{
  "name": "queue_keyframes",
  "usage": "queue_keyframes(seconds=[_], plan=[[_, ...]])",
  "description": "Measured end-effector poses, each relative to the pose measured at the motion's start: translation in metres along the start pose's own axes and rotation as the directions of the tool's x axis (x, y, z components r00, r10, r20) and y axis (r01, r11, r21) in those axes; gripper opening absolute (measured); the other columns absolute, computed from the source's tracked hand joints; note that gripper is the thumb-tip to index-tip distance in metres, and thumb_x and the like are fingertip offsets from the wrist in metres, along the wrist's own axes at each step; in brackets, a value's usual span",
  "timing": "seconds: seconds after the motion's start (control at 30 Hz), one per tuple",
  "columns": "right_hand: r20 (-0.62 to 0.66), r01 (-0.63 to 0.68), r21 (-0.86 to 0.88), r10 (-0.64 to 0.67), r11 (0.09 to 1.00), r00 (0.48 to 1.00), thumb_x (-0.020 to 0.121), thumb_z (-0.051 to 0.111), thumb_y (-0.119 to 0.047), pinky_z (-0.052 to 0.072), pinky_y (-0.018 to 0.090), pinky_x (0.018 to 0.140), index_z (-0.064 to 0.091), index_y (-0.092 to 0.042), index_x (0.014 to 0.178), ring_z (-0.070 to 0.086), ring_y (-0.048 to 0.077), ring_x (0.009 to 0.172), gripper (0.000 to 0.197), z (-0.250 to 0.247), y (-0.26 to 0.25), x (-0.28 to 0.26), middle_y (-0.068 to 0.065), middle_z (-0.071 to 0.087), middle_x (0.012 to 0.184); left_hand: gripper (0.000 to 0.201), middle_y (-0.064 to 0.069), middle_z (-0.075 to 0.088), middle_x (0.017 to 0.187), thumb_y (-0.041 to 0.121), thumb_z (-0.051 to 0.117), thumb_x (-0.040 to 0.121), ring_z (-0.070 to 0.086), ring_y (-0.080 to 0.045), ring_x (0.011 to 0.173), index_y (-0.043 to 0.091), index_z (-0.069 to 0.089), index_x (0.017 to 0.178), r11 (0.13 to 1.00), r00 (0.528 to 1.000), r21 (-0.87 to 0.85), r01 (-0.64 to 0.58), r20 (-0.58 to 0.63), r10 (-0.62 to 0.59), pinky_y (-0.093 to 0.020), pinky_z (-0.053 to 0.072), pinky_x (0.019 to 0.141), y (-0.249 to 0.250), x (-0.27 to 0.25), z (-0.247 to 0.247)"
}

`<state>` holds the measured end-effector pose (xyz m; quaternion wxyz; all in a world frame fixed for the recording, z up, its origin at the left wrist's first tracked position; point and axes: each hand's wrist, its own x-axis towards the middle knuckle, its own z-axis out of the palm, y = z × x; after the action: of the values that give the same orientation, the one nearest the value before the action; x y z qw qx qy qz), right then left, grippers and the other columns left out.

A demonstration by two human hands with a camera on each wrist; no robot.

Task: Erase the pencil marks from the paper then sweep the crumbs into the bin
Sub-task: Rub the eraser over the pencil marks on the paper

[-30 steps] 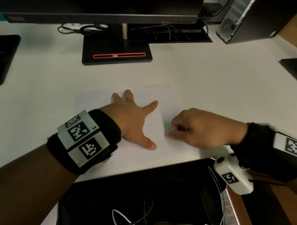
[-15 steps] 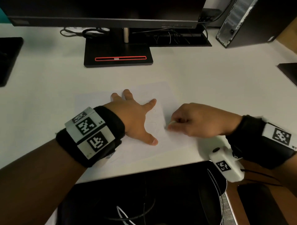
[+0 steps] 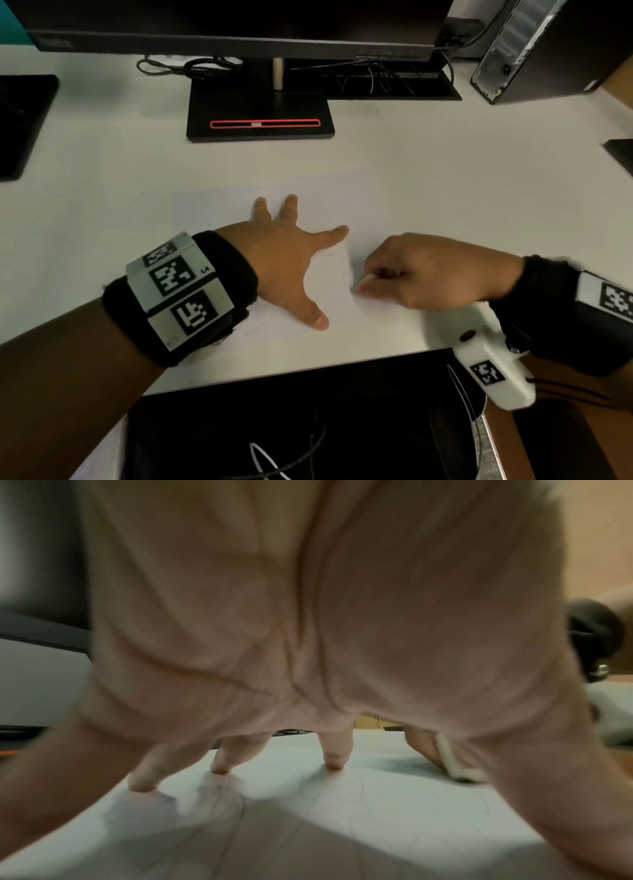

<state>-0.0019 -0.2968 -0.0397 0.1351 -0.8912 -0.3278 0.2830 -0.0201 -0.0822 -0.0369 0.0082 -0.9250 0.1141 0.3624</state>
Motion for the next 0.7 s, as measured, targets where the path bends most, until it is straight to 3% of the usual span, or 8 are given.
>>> queue_keyframes(seconds=[0.1,0.2,0.27,0.37,0.53,0.7], plan=[[-0.047,-0.058,0.004,0.058,0.998,0.997,0.099,0.056,-0.043,0.039,0.03,0.056,0.052,-0.011,0.067,0.041,0.011,0.052,0.045,-0.007,0.006,0.003,-0.004,0.049,0.057,0.129,-0.009,-0.035,0.159,0.085,0.071,0.054,-0.025,-0.048,0.145,0.066,-0.024,0.139,1.0,1.0,0.001,0.003,-0.005,-0.003,-0.068,0.025,0.113,0.0,0.0,0.0],[0.046,0.033,-0.03,-0.032,0.999,0.998,0.099,0.055,-0.043,0.039,0.025,0.056,0.053,-0.011,0.068,0.042,0.01,0.053,0.045,0.005,-0.009,-0.003,-0.003,0.05,0.058,0.129,-0.009,-0.036,0.159,0.086,0.07,0.054,-0.026,-0.049,0.144,0.066,-0.026,0.139,1.0,1.0,0.003,0.005,-0.001,-0.005,-0.068,0.024,0.113,0.0,0.0,0.001],[0.064,0.032,-0.021,-0.03,0.999,0.997,0.099,0.055,-0.044,0.04,0.027,0.057,0.055,-0.009,0.07,0.041,0.009,0.052,0.046,0.004,-0.009,-0.003,-0.002,0.05,0.058,0.13,-0.01,-0.036,0.158,0.087,0.07,0.054,-0.026,-0.05,0.144,0.066,-0.027,0.138,1.0,1.0,0.014,0.004,0.0,-0.004,-0.069,0.024,0.113,0.0,0.001,0.0],[-0.05,-0.059,-0.003,0.059,0.998,0.997,0.098,0.055,-0.045,0.041,0.034,0.058,0.053,-0.009,0.068,0.042,0.012,0.053,0.047,-0.007,0.005,0.002,-0.001,0.051,0.059,0.129,-0.009,-0.036,0.158,0.086,0.07,0.054,-0.027,-0.049,0.144,0.066,-0.027,0.138,1.0,1.0,0.012,0.005,0.008,-0.005,-0.069,0.023,0.113,0.0,0.0,0.0],[0.038,0.051,-0.002,-0.051,0.999,0.998,0.099,0.055,-0.042,0.038,0.022,0.055,0.055,-0.008,0.069,0.043,0.01,0.053,0.046,0.009,-0.015,-0.003,0.002,0.05,0.058,0.129,-0.009,-0.037,0.158,0.085,0.07,0.056,-0.027,-0.049,0.143,0.066,-0.027,0.138,1.0,1.0,0.005,0.004,0.01,-0.004,-0.069,0.024,0.113,0.0,0.0,0.0],[-0.023,-0.031,-0.005,0.031,1.0,0.999,0.098,0.054,-0.047,0.043,0.033,0.059,0.053,-0.012,0.067,0.045,0.012,0.055,0.047,-0.003,-0.001,0.003,-0.001,0.053,0.06,0.129,-0.009,-0.037,0.158,0.085,0.07,0.055,-0.027,-0.049,0.144,0.066,-0.027,0.138,1.0,1.0,0.006,0.003,0.006,-0.003,-0.068,0.025,0.113,0.0,0.0,0.0]])
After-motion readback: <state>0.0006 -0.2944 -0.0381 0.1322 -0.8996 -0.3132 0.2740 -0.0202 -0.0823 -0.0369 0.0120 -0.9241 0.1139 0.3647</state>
